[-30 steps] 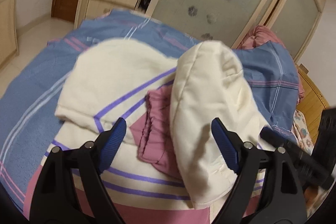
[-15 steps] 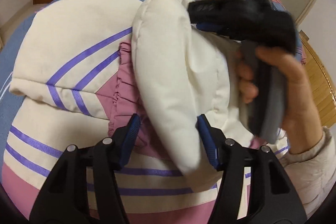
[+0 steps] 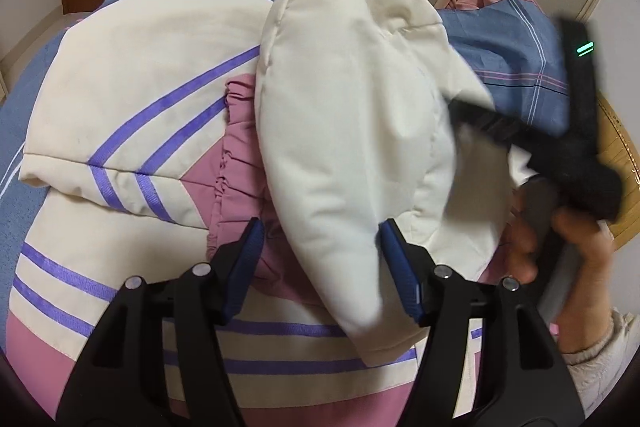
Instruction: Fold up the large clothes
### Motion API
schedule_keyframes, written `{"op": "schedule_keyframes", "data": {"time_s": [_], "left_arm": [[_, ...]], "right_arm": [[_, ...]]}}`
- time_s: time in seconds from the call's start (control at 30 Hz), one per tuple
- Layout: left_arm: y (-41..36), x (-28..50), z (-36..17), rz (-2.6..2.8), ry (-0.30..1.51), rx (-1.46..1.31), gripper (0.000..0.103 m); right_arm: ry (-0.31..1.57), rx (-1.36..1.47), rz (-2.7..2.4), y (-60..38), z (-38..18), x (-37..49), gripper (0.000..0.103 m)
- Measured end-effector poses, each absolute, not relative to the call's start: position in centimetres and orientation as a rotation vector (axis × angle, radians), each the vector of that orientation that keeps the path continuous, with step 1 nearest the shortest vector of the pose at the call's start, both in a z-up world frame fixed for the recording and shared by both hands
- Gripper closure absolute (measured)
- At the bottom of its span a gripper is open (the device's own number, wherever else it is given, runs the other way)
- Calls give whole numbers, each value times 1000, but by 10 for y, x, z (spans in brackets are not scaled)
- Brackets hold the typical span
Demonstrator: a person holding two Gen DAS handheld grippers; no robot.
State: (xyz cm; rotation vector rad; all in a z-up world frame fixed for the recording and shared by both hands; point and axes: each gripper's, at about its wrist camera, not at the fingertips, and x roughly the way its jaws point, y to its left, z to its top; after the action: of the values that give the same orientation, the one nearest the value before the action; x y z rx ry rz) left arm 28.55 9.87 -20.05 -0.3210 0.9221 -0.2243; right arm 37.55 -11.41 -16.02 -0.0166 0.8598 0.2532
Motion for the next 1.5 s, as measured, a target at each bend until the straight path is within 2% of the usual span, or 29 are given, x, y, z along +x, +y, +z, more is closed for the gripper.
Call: {"op": "schedule_keyframes", "data": {"time_s": [0.13, 0.27, 0.3, 0.4, 0.53, 0.6, 0.63, 0.7, 0.8, 0.83, 1.0, 1.13, 1.2, 1.33, 1.5], "left_arm": [[95, 285, -202, -222, 919, -308, 39], [97, 284, -201, -231, 920, -334, 39], [98, 284, -201, -233, 921, -336, 38], [98, 287, -201, -245, 924, -338, 33], [105, 280, -189, -258, 890, -351, 35], [115, 268, -176, -274, 869, -384, 35], [121, 261, -169, -278, 845, -390, 34], [132, 242, -153, -279, 787, -391, 30], [139, 219, -156, -206, 826, -334, 30], [139, 209, -160, -165, 834, -301, 30], [158, 112, -190, -74, 899, -217, 30], [195, 47, -191, 56, 906, -188, 28], [225, 25, -193, 97, 910, -241, 19], [281, -7, -207, 146, 931, -413, 19], [306, -19, -223, 85, 950, -589, 19]], "right_arm": [[827, -54, 246, -109, -158, 372, 41], [712, 98, 238, -129, -124, 342, 41], [720, 86, 207, -132, -124, 339, 38], [903, 12, 228, -130, -160, 349, 33], [758, 163, 314, -163, -119, 294, 32], [717, 227, 343, -185, -105, 261, 23], [718, 232, 360, -194, -104, 241, 21], [835, 117, 366, -193, -123, 213, 18], [1051, -129, 257, -187, -182, 181, 19], [991, -126, 253, -193, -185, 160, 19], [866, 21, 246, -234, -158, 82, 17], [975, 157, 201, -281, -167, 52, 17], [1039, 301, 211, -308, -183, 32, 17], [1114, 493, 253, -329, -214, 1, 17], [1157, 522, 269, -326, -224, -20, 17]]}}
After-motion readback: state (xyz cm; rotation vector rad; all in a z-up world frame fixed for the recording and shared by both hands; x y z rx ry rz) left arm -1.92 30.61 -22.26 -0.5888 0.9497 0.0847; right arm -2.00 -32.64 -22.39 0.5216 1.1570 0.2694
